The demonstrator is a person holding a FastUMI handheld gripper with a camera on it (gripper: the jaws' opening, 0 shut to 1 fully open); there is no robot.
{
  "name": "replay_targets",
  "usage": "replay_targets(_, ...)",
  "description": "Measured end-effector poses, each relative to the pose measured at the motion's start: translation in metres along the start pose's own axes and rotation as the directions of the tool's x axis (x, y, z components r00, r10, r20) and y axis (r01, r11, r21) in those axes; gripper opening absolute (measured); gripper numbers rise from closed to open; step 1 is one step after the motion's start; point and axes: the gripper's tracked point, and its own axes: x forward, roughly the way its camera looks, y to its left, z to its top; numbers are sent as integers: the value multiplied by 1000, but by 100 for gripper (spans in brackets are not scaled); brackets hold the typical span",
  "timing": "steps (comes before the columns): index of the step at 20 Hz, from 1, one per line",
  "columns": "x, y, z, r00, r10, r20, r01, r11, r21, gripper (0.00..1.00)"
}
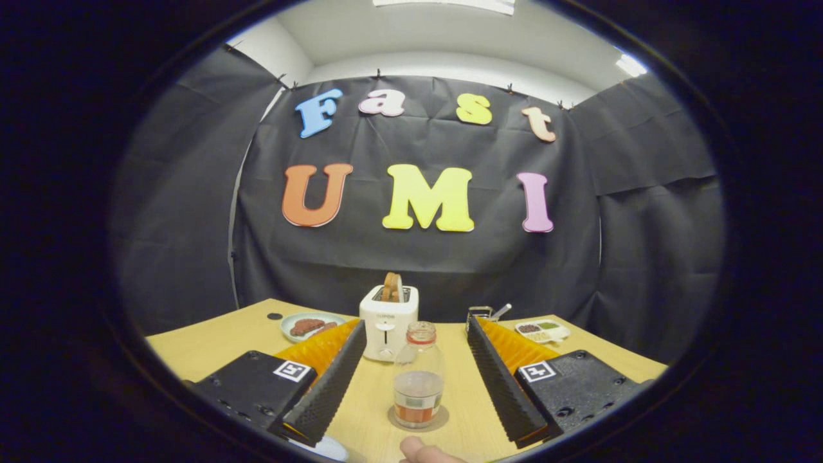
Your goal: Take the bottle from table, then pour the juice into the cup, finally place the bottle on the coaster
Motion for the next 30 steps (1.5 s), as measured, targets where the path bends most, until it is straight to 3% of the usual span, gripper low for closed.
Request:
replay_targets(9,-84,-35,90,998,-63,-3,63,998,17,100)
replay_targets(15,-133,-71,117,996,-81,-25,81,996,22,100)
replay_targets(21,-189,-96,133,995,-99,-5,99,995,4,100)
replay_targets(30,-259,-103,118,993,-119,-3,119,993,12,100)
